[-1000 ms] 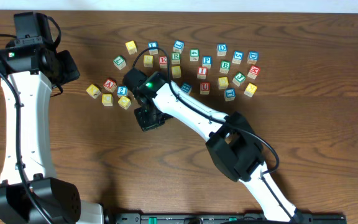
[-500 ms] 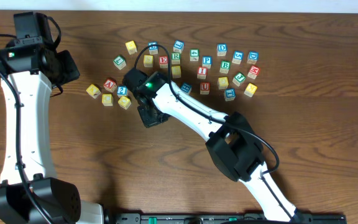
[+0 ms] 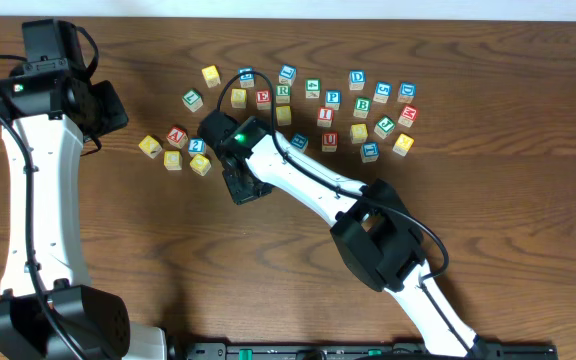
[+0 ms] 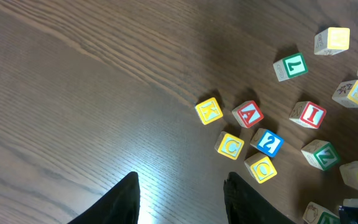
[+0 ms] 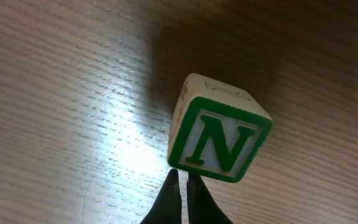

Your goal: Spell out NEURIPS

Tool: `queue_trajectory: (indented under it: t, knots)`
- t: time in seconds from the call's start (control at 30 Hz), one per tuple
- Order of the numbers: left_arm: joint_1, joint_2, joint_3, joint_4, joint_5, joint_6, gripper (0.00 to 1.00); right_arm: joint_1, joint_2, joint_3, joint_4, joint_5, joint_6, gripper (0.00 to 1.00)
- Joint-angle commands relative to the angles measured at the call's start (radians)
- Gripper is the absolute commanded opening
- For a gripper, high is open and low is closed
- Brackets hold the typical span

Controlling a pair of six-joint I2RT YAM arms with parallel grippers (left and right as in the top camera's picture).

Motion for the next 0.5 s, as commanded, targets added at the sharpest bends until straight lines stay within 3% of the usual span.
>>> queue_trajectory:
  t: [0.0,0.1,0.13,0.17,0.2,0.27,0.4,0.47]
  knots:
    - [0.002,0.011,-0.011,-0.003,0.006,0.006,0.44,-0.018,-0.08,0.056,-0.01,-0.022,-0.01,0.02]
    - [0.002,0.011,-0.011,-0.003,0.017,0.006,0.43,-0.052,-0.167,0.097,-0.019,-0.019,-0.023,0.05]
    - [0.001,0.011,-0.011,-0.003,0.021,0.006,0.43,-0.067,-0.195,0.105,-0.018,-0.018,-0.029,0.11]
    - [0.001,0.011,-0.011,-0.003,0.031,0.006,0.43,-0.084,-0.223,0.113,-0.018,-0.018,-0.037,0.19]
    - [0.001,0.011,-0.011,-0.003,0.049,0.006,0.43,-0.107,-0.253,0.118,-0.019,-0.019,-0.045,0.36]
    - [-0.001,0.011,-0.011,-0.003,0.086,0.006,0.43,-0.156,-0.31,0.121,-0.027,-0.018,-0.06,0.57]
    - [-0.033,0.011,-0.011,0.002,0.116,0.006,0.43,-0.259,-0.391,0.121,-0.049,-0.018,-0.062,0.75]
    - [-0.059,0.011,-0.011,0.01,0.115,0.006,0.43,-0.305,-0.414,0.121,-0.055,-0.019,-0.062,0.77]
